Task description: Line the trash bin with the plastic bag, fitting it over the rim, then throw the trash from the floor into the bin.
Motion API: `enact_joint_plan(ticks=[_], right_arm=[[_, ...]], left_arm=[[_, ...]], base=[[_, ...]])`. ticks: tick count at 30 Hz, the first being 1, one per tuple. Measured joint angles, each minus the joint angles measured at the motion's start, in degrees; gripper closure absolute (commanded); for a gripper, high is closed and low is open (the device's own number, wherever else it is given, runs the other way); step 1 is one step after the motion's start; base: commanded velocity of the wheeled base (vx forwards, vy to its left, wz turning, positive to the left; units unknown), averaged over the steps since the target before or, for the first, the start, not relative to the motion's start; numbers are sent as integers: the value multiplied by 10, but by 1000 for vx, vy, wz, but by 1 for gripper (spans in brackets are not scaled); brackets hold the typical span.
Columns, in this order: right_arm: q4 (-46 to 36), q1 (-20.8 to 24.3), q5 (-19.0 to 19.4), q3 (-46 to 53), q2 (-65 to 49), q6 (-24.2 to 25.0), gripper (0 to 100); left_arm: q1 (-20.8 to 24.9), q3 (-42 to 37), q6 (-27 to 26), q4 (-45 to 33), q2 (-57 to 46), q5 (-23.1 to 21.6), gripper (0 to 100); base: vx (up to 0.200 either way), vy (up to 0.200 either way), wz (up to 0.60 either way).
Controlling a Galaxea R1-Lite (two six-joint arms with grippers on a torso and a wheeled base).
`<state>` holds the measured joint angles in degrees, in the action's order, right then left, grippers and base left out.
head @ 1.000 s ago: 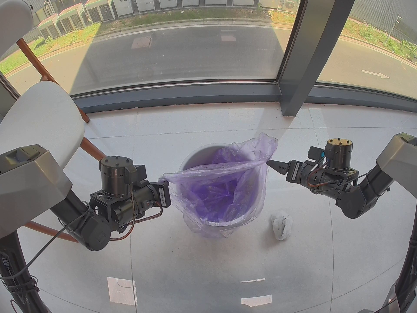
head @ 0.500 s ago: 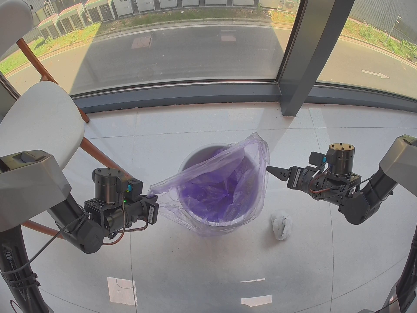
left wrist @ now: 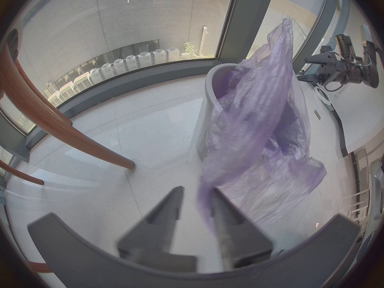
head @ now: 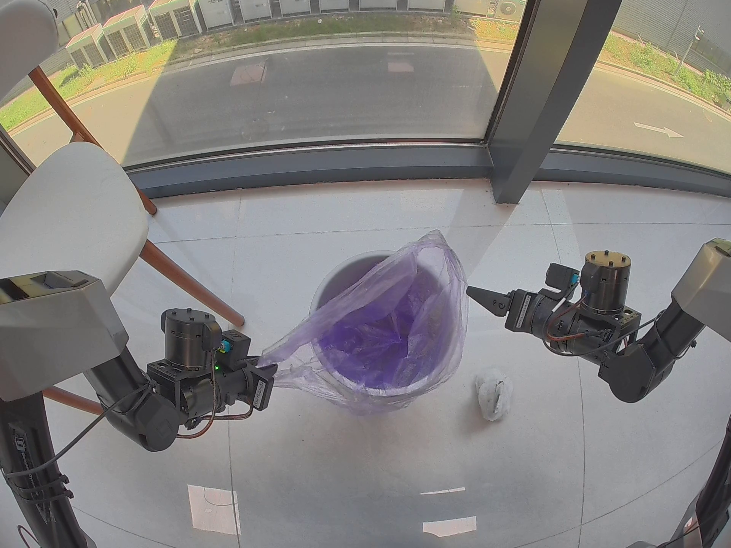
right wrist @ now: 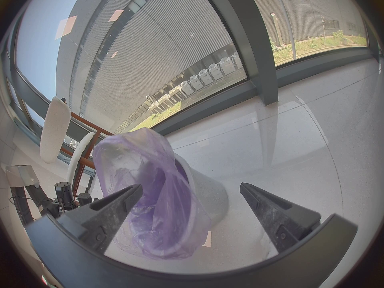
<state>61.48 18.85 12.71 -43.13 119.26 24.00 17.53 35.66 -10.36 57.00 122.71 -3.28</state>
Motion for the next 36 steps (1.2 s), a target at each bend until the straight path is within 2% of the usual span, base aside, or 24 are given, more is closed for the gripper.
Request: enact_joint_plan(ticks=[7, 13, 19, 23, 26, 31, 34, 35, 36], right_arm=[[-8, 9, 1, 12, -23, 4, 0], [-35, 44, 6, 22, -54, 11, 0], [-42, 80, 3, 27, -70, 61, 0], [-42, 103, 2, 26, -73, 87, 0], [-42, 122, 1, 22, -72, 104, 0], [-38, 146, -1, 17, -59, 126, 0], [-37, 152, -9, 7, -46, 133, 0], [-37, 155, -15, -1, -39, 135, 100], [-36, 156, -23, -10, -32, 136, 100]], left_arm=[[-4, -13, 1, 25, -11, -30, 0], [-34, -42, -6, 37, -56, -74, 0], [-65, -57, -6, 25, -117, -118, 0], [-64, -59, 0, -25, -157, -144, 0], [-45, -59, 30, -62, -185, -154, 0], [8, -55, 104, -176, -237, -163, 0], [39, -53, 128, -239, -266, -171, 0], [50, -52, 134, -256, -276, -173, 0], [59, -52, 141, -266, -283, -175, 0]], base=[[0, 0, 0], [0, 0, 0], [0, 0, 0], [0, 0, 0], [0, 0, 0], [0, 0, 0], [0, 0, 0], [0, 0, 0], [0, 0, 0]])
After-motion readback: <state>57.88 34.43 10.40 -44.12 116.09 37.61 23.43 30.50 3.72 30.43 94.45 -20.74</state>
